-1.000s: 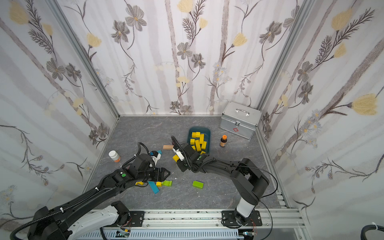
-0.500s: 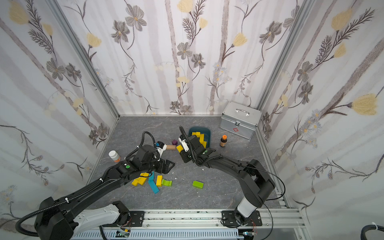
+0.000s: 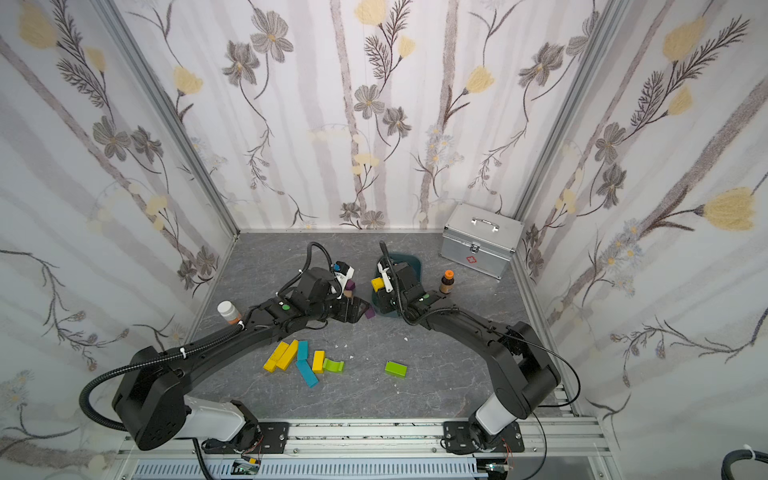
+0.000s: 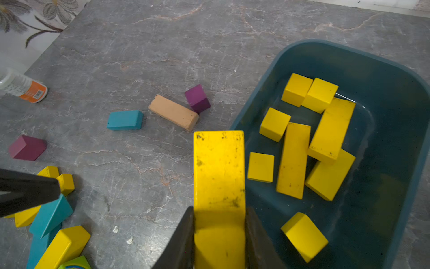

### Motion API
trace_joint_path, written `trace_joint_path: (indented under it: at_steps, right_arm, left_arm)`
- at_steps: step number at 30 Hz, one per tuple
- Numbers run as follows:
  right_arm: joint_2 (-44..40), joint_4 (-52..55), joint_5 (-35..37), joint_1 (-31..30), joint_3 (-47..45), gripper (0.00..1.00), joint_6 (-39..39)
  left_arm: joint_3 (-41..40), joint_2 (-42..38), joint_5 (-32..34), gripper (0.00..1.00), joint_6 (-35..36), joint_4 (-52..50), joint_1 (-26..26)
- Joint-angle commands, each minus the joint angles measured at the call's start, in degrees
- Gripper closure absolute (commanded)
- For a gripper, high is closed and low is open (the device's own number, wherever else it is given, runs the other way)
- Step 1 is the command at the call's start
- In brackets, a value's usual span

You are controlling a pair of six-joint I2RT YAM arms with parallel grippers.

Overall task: Pick out the yellow building blocks
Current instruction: Place the building block in the storage box.

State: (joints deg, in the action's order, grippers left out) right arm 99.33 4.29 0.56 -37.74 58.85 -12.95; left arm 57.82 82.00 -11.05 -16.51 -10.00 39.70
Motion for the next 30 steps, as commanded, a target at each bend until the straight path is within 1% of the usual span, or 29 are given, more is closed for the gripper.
trace_joint_path:
  at_steps: [1,9,14,23,30]
  right_arm:
    - [-0.1,-0.4,1.3,0.7,-0.1,0.73,-0.8]
    - [0.8,-1.0,1.4,3.6,-1.5,0.72,-2.8]
    - [1.8,-0.8,1.7,4.7,-1.2,0.72,-3.5]
    - [5.1,1.4,5.8,6.4,1.8,0.73,-4.6]
    - [8.5,2.2,8.9,7.4,3.7,0.72,-8.0]
  left_arm:
    - [2.7,2.5,-1.7,0.17,-0.1,1.6,0.0]
    - [5.6,7.3,-2.4,0.18,-1.0,2.5,-0.1]
    - [8.9,11.0,-3.0,0.19,-1.7,0.6,-0.1]
    - [12.6,16.1,-5.7,0.2,-3.9,-0.6,0.0]
    - [14.6,18.6,-6.8,0.2,-4.4,-2.6,-0.1]
